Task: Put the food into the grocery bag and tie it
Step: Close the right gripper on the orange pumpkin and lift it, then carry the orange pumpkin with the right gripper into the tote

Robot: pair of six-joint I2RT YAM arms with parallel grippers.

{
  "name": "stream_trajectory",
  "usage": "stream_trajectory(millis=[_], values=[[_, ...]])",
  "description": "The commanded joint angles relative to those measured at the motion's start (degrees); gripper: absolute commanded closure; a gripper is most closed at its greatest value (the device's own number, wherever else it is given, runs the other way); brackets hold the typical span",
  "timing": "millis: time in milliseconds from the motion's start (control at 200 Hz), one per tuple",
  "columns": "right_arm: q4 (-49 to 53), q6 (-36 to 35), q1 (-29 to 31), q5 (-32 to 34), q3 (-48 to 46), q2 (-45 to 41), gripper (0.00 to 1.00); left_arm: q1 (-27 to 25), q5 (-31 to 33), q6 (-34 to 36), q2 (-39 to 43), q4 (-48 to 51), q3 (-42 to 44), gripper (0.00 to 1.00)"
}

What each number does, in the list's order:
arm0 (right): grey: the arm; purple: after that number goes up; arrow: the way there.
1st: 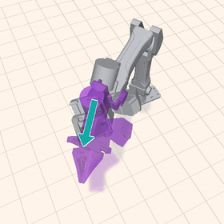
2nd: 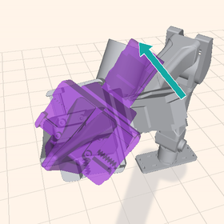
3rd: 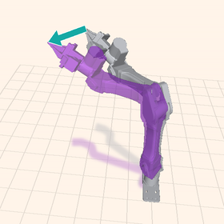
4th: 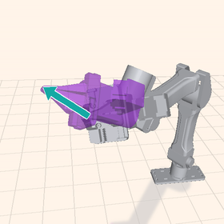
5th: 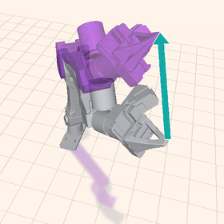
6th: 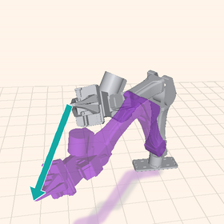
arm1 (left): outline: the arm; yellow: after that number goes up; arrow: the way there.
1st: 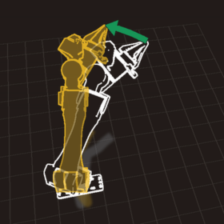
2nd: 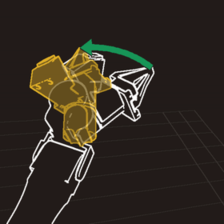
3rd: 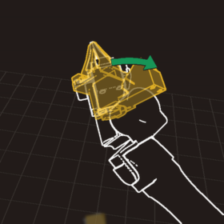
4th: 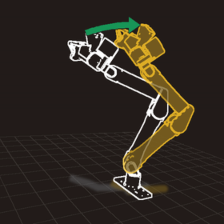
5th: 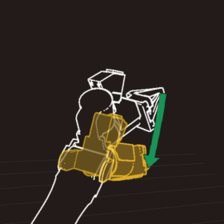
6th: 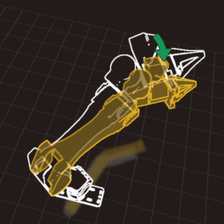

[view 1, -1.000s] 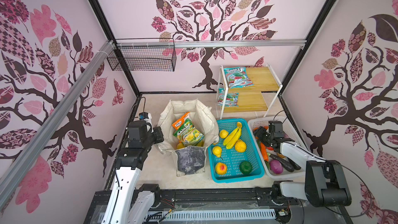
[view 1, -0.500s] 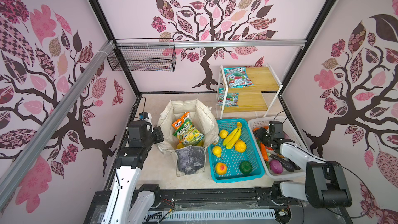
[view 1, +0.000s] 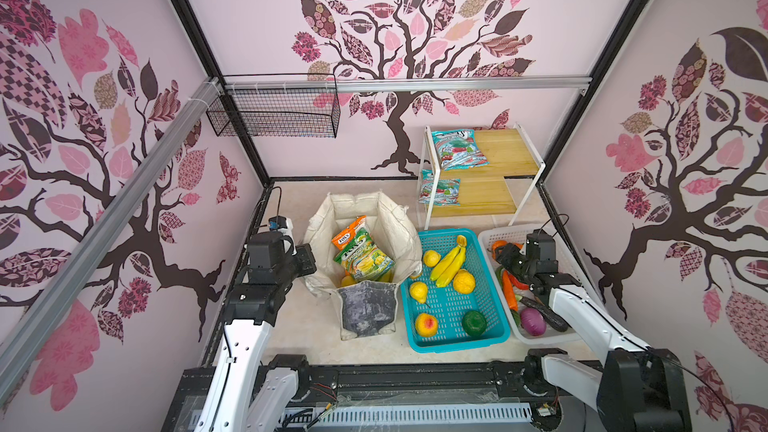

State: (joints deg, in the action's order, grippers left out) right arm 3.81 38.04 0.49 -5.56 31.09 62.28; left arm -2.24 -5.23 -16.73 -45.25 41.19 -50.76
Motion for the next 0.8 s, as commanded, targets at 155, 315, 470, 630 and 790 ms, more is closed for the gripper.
stream_trajectory(millis=[155,315,470,630,790], values=[[7.99,-4.25,-0.16,1.28,1.22,-7.95,0.51,0.16,-0.53,-0.18,0.04,-1.89,1.21,1.00],[12.25,-5.24,-0.21,0.16,3.09,-13.23,0.50,0.21,-0.67,-0.23,0.01,-1.90,1.23,1.00],[15.94,-5.50,-0.10,-4.36,5.62,-16.10,0.50,0.14,-0.75,-0.19,-0.07,-1.92,1.31,1.00],[19.36,-6.79,3.53,-7.49,9.65,-19.31,0.49,0.14,-0.92,-0.20,-0.12,-1.90,1.29,1.00],[21.32,-6.41,14.09,-3.18,16.28,-19.89,0.48,0.14,-0.92,-0.14,-0.25,-1.95,1.27,1.00]])
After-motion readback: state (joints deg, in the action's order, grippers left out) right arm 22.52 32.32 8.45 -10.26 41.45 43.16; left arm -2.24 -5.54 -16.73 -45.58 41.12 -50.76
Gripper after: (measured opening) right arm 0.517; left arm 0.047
